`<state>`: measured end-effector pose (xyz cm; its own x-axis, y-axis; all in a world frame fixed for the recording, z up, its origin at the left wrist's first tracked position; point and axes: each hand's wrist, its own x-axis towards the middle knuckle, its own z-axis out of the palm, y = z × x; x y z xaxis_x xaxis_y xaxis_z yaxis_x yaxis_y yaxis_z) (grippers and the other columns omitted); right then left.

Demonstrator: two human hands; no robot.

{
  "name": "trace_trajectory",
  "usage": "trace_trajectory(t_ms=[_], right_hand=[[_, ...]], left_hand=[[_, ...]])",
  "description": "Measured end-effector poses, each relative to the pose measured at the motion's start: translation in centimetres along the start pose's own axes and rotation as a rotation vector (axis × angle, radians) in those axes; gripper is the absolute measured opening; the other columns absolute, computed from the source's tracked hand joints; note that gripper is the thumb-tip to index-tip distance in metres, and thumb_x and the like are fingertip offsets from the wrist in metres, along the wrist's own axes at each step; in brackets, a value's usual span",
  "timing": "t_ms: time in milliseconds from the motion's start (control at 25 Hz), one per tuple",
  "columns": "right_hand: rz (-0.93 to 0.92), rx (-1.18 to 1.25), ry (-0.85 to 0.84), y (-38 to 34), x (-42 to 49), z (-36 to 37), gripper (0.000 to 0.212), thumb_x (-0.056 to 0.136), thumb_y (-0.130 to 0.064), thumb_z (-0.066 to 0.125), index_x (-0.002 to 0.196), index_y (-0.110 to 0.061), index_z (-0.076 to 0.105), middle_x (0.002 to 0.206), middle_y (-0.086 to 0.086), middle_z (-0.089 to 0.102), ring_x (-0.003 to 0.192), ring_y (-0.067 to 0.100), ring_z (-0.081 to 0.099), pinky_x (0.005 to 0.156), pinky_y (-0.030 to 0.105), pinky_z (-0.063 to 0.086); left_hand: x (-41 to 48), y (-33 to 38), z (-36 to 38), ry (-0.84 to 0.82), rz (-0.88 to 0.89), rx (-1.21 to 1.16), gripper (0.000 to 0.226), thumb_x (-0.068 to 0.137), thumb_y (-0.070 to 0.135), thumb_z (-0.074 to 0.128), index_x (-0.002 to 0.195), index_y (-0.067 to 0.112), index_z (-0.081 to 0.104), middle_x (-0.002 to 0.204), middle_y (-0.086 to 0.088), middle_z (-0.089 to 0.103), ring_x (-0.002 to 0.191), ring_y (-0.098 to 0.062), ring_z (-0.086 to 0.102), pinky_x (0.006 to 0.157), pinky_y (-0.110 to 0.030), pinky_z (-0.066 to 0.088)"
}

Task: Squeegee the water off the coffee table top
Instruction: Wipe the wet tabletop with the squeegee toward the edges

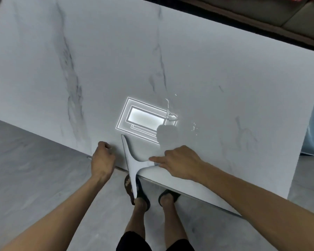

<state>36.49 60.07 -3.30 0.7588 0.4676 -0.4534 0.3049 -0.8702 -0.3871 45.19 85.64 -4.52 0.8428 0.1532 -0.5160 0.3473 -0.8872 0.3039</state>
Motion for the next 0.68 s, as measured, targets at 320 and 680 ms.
trace_trajectory(t_ms=[320,680], right_hand=[[0.025,0.009,0.086,0.6,3.3,-0.6,0.039,0.102,-0.039,0.034,0.141,-0.046,0.038,0.087,0.002,0.062,0.075,0.026,0.062,0.057,0.031,0.036],[0.460,0.040,0.124,10.3,-15.1,-0.1,0.043,0.097,-0.053,0.018,0.138,-0.058,0.032,0.083,-0.012,0.060,0.077,0.012,0.063,0.061,0.026,0.042]], left_hand=[[1.0,-0.8,-0.1,-0.183,-0.021,0.020,0.024,0.083,0.006,0.045,0.104,0.016,0.041,0.086,-0.008,0.058,0.071,-0.026,0.054,0.054,-0.032,0.036],[-1.1,5.8,2.6,-0.468,0.141,0.110,0.019,0.088,0.013,0.049,0.106,0.013,0.043,0.080,-0.002,0.054,0.068,-0.019,0.052,0.057,-0.032,0.039]])
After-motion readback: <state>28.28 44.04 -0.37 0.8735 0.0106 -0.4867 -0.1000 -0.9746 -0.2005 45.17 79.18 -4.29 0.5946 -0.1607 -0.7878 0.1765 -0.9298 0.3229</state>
